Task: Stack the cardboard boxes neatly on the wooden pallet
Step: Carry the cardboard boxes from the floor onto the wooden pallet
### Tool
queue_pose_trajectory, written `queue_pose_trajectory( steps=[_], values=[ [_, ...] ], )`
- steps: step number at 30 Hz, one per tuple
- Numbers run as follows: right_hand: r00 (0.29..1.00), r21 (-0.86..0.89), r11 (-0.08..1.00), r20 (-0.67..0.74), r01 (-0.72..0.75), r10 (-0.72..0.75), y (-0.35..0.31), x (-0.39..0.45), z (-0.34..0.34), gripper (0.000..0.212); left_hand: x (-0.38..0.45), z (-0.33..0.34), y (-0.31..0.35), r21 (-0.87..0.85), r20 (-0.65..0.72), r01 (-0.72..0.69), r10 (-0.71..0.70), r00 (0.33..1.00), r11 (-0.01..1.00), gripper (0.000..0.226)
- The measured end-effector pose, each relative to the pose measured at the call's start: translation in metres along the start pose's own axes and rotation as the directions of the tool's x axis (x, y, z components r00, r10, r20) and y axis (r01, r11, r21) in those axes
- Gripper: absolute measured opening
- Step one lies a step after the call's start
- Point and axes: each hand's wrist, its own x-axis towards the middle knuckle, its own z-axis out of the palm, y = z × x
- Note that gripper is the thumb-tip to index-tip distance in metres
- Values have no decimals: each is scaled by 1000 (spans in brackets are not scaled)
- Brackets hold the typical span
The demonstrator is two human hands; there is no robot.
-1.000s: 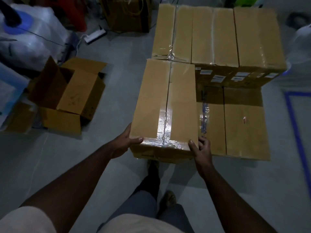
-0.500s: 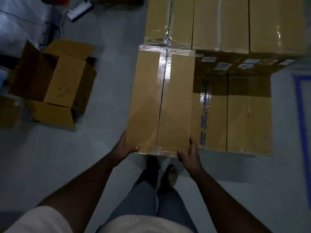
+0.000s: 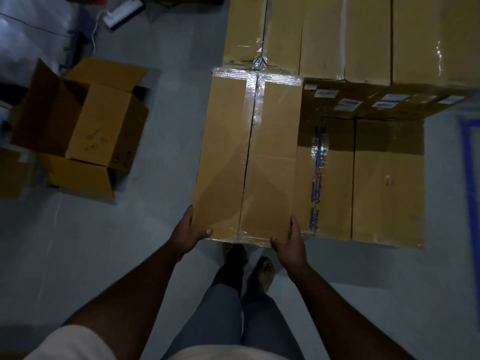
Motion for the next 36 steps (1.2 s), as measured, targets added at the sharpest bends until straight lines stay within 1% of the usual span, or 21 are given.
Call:
queue_pose_trajectory(
  steps=[5,11,13,15,17,18,19,21,22,23,24,26,27,29,31,33,36],
  values=[
    [1000,-9,1000,-3,-1,1,4,1,0,89,0,-1,-2,24,6,-20,20,1000,1000,87],
    [999,-14,999,-21,-38,37,5,4,5,89,1,-4,-5,55,15,-23,23,1000,998,88],
    [998,-46,997,-15,-62,61,3,4,7,90,0,-3,-4,75,23,-33,32,999,997,92],
    [997,-114,991,-2,-73,73,-1,3,7,91,-2,-1,-3,121,18,-39,37,999,992,95],
    [1000,-206,978,9,-19,21,-10,-2,3,88,-7,1,3,169,-8,-33,34,999,985,95],
    [1000,-252,968,7,10,-9,-17,-6,0,83,-12,3,8,199,-27,-34,41,999,979,93],
    [999,-291,956,-8,36,-40,-25,-11,-3,77,-16,4,11,224,-56,-39,52,997,974,88],
    [993,-348,935,-72,64,-95,-46,-25,-6,74,-30,6,19,260,-137,-53,91,986,964,69],
    [987,-351,932,-92,89,-129,-57,-35,-7,72,-40,6,22,273,-185,-59,112,976,960,61],
    [979,-329,934,-93,140,-180,-67,-46,-7,67,-52,7,25,276,-220,-70,134,966,959,60],
    [968,-292,934,-82,206,-239,-74,-56,-6,59,-65,6,25,276,-242,-75,144,960,958,64],
    [939,-204,922,-28,331,-343,-83,-79,-2,40,-92,5,19,244,-291,-81,153,945,966,71],
    [927,-161,914,16,372,-375,-82,-89,2,32,-108,4,13,206,-324,-100,164,932,974,67],
    [901,-120,896,141,427,-411,-80,-111,12,23,-144,5,-4,107,-394,-156,186,900,982,52],
    [855,-86,873,268,481,-445,-76,-135,29,20,-185,9,-25,-6,-464,-203,177,868,979,41],
    [814,-70,859,366,507,-451,-70,-162,53,18,-228,13,-54,-89,-529,-240,158,834,967,34],
    [724,-62,838,542,542,-428,-56,-214,99,17,-292,11,-110,-218,-633,-259,66,771,941,29]
  ],
)
